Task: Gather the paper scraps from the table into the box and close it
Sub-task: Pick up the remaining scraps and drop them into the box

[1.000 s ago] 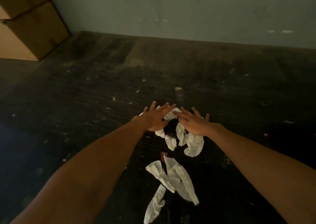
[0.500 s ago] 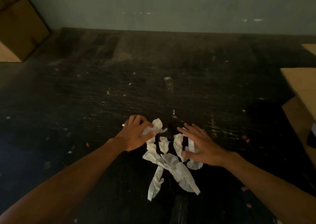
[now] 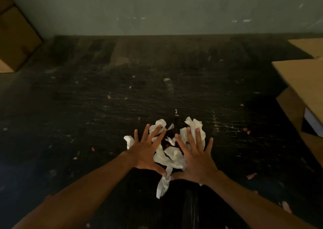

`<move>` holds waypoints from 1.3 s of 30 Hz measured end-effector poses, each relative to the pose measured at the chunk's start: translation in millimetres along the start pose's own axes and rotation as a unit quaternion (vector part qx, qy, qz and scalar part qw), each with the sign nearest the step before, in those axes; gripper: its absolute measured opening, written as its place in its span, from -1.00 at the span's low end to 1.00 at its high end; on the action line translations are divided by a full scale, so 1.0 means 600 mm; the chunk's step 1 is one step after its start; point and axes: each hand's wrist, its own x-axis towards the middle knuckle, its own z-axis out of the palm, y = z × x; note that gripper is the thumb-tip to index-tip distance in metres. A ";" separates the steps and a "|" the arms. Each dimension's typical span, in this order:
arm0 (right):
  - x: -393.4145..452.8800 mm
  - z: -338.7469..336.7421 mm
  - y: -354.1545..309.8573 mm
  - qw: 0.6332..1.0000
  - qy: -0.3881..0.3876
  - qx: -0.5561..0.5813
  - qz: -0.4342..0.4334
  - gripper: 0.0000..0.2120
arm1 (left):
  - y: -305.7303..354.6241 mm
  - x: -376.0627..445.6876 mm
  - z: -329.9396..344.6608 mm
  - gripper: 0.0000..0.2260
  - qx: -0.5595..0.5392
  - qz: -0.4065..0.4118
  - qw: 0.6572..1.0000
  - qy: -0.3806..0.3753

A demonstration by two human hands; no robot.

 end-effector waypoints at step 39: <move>0.073 -0.118 0.065 0.974 0.028 0.197 -0.109 -0.88 | -0.019 -0.057 -0.081 -0.66 -0.149 -0.157 0.953 0.210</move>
